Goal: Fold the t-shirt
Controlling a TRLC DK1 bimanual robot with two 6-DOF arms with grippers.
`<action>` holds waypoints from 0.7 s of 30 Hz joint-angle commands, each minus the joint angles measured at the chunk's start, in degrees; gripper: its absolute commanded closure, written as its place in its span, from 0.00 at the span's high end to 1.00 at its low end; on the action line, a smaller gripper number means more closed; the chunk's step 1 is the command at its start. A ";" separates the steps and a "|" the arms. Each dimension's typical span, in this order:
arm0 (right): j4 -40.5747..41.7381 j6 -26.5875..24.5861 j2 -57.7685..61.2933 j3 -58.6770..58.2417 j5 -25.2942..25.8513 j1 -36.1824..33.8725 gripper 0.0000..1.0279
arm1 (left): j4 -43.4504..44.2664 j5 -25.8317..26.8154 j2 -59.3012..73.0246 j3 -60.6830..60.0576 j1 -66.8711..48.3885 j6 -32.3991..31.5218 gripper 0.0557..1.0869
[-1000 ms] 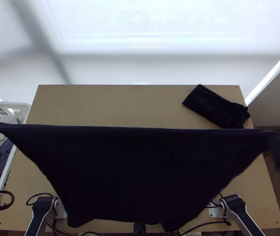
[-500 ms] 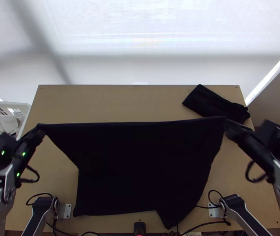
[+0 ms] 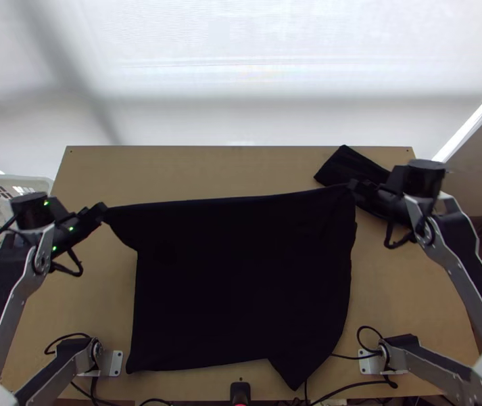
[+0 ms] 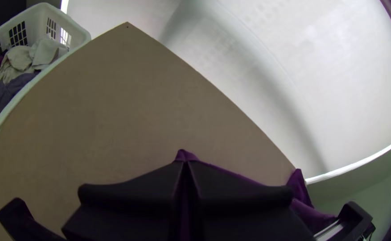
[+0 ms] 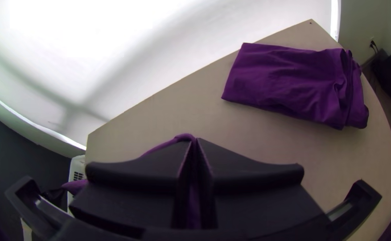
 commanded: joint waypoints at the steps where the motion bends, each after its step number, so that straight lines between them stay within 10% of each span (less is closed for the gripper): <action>1: 1.67 -0.69 5.77 2.84 0.28 -1.92 0.03 | 0.39 0.07 5.60 4.40 1.30 2.09 0.03; 21: -5.45 1.42 34.77 26.22 0.37 -2.01 0.03 | -1.63 -0.64 40.23 30.42 2.62 0.78 0.03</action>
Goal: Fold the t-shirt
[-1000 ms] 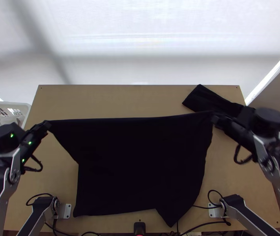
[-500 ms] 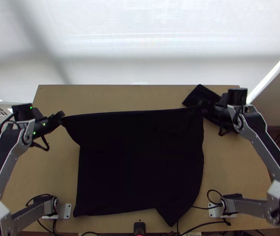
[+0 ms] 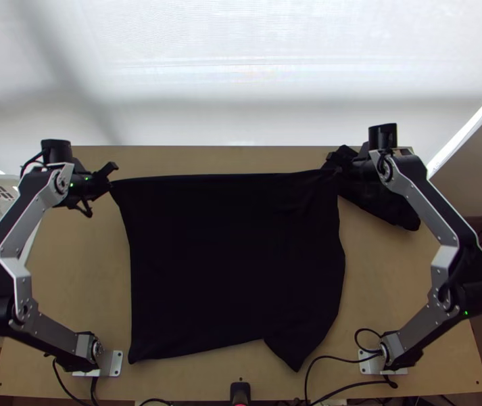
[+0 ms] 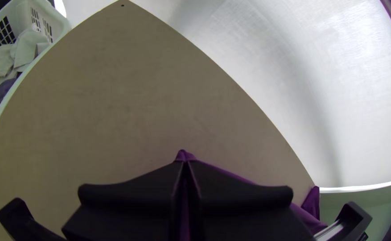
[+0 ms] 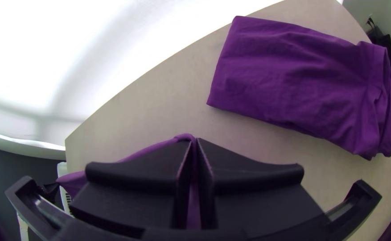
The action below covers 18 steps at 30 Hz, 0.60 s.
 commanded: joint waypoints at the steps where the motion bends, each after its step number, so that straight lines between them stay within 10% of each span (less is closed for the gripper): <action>1: -0.55 1.31 3.70 4.56 1.55 -0.15 0.03 | -0.43 -1.44 4.41 5.86 0.19 -0.93 0.04; 13: -0.99 0.17 13.89 15.81 3.05 1.26 0.03 | -7.38 -3.38 22.26 26.87 0.10 -1.28 0.05; 14: -0.99 -0.27 14.42 16.51 3.05 1.52 0.04 | -7.20 -3.38 22.08 27.13 -0.16 -1.37 0.19; 17: -0.99 -1.06 14.24 17.39 3.22 2.05 0.56 | -6.67 -0.48 20.59 27.22 -0.69 -1.19 0.97; 18: -0.99 -1.24 13.72 17.39 4.10 2.31 0.67 | -6.67 -0.13 20.23 27.39 -0.69 -1.19 0.96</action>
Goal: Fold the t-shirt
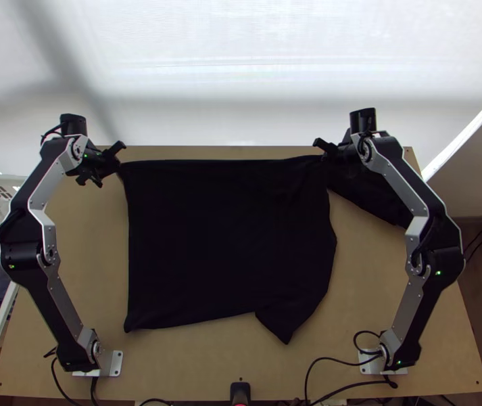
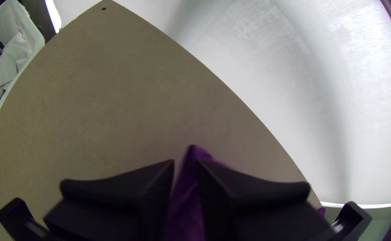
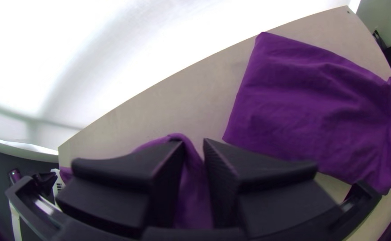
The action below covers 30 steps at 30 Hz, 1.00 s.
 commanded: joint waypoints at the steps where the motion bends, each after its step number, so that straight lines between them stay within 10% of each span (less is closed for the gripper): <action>1: -0.27 -1.52 -0.58 1.68 2.38 0.43 0.73 | 0.06 1.62 -2.04 2.21 -0.17 -0.60 0.96; 6: -0.27 -4.51 -4.98 1.41 7.13 1.75 0.95 | 1.03 2.68 -7.67 1.07 -0.08 -0.95 0.96; 18: -7.13 -4.51 -28.27 -7.55 8.97 2.80 0.96 | -2.31 6.72 -29.38 -11.50 -0.60 6.69 0.96; 30: -29.19 7.62 -50.50 -24.60 6.34 3.68 0.90 | -24.90 2.59 -49.41 -30.22 -2.45 24.71 0.96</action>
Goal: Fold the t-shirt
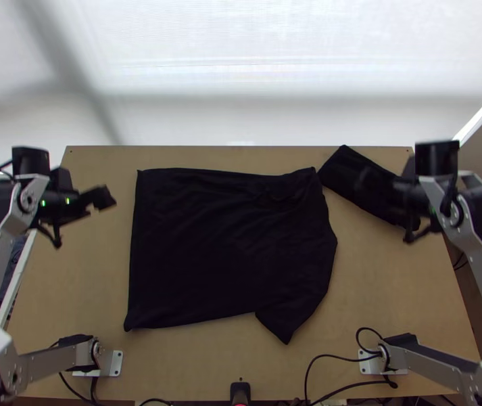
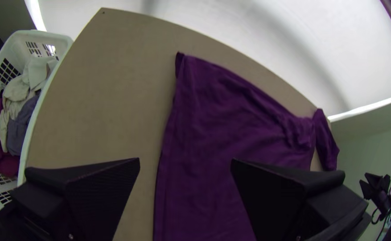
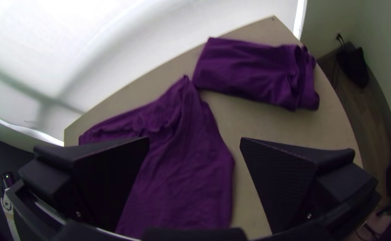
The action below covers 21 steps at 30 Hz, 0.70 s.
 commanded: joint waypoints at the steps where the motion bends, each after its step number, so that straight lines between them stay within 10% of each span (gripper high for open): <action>1: -5.57 8.35 -6.84 -7.50 -3.73 0.97 0.90 | -5.19 -0.21 -7.09 -4.37 -1.14 5.63 0.96; 12: -15.06 8.96 -16.69 -31.58 -13.66 6.42 0.96 | -12.93 -7.77 -15.79 -10.43 -10.02 13.02 0.96; 21: -3.72 7.82 -13.87 -43.89 -17.62 10.11 0.84 | -12.49 -9.00 -15.96 -9.91 -10.11 12.75 0.96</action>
